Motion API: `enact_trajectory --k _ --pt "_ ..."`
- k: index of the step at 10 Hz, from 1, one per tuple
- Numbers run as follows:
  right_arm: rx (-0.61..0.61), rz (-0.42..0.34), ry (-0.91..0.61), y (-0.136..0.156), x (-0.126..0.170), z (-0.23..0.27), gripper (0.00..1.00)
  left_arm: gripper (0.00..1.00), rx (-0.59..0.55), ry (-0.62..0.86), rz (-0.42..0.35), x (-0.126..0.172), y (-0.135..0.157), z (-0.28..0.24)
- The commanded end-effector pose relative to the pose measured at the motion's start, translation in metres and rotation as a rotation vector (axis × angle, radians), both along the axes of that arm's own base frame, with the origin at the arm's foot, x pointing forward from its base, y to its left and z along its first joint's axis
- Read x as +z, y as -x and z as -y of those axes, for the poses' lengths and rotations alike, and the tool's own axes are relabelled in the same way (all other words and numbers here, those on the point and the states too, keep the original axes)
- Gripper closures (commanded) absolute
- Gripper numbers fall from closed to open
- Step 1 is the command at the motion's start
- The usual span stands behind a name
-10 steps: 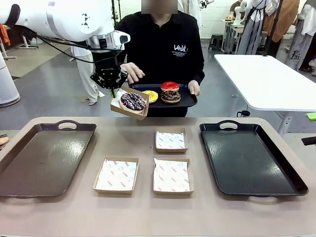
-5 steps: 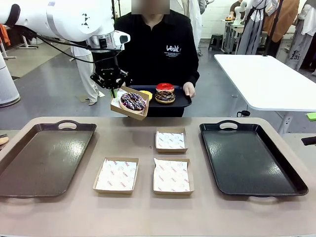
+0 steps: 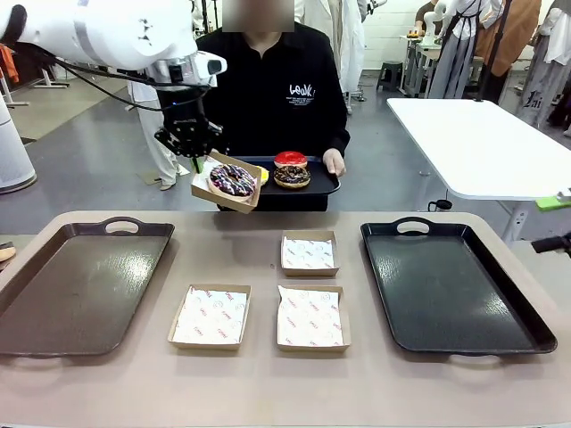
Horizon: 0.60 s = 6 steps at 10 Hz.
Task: Individually package the donuts and arrange them on the tray.
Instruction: Place the picked Paper togo box on the Handle tray while simultaneously picking up another Paper togo box from the table with the other hand.
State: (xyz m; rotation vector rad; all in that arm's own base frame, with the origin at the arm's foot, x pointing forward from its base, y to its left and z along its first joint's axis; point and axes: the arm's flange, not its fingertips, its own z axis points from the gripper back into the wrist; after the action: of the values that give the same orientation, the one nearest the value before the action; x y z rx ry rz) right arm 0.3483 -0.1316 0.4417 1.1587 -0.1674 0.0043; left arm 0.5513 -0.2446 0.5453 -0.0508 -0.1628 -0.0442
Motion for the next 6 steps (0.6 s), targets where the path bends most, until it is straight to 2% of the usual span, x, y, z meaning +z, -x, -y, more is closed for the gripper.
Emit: enact_trajectory --k 1,3,6 --pt "0.004 -0.039 0.136 -0.037 0.035 -0.032 0.00 0.99 -0.025 0.036 -0.008 0.011 0.012 -0.045" --pt "-0.006 -0.062 0.311 -0.074 0.069 -0.081 0.00 0.99 -0.036 -0.017 -0.033 0.005 0.028 -0.083" --pt "-0.047 -0.049 0.539 -0.116 0.078 -0.159 0.00 0.99 0.023 -0.028 -0.053 -0.012 0.041 -0.130"
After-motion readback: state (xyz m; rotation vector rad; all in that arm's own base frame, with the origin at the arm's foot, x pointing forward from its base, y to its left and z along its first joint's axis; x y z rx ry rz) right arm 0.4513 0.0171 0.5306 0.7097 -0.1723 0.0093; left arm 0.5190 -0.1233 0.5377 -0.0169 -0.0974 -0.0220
